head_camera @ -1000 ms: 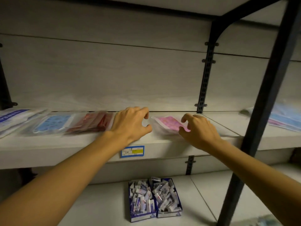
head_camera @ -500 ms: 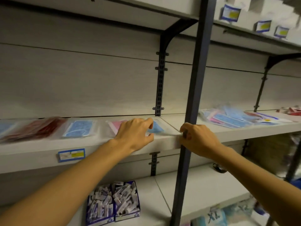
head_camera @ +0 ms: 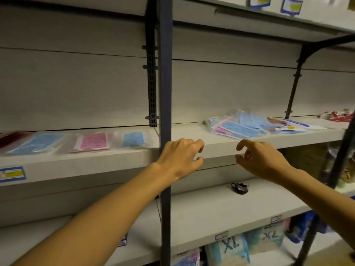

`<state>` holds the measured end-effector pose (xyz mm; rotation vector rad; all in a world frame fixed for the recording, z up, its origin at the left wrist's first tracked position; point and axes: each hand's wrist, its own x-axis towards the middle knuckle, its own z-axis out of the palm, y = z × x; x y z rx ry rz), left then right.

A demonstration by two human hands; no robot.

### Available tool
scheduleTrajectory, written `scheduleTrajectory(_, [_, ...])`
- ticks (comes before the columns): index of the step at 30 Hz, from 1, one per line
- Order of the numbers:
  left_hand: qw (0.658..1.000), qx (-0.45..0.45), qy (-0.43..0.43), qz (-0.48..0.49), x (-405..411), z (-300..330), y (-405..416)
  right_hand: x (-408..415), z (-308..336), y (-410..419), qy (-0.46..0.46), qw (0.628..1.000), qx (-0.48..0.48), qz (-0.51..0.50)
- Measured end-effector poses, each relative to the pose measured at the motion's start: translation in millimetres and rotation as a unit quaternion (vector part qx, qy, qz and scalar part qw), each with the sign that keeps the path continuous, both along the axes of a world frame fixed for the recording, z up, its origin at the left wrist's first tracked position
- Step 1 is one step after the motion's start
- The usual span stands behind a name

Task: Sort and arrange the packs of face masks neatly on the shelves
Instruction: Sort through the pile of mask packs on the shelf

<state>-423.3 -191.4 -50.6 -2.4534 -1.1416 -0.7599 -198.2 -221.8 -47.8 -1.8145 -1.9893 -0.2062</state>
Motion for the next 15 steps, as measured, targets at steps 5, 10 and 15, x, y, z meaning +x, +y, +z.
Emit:
scheduleTrajectory(5, [1.000, -0.017, 0.013, 0.002, 47, 5, 21, 59, -8, 17, 0.031, 0.999, -0.010, -0.023])
scheduleTrajectory(10, [0.999, -0.035, 0.034, 0.016, 98, -1, 61, 107, -26, 44, 0.079, 0.996, -0.009, -0.036])
scheduleTrajectory(15, [0.999, -0.036, 0.019, 0.016, 155, -2, 113, 151, -30, 77, 0.073, 0.996, 0.029, -0.046])
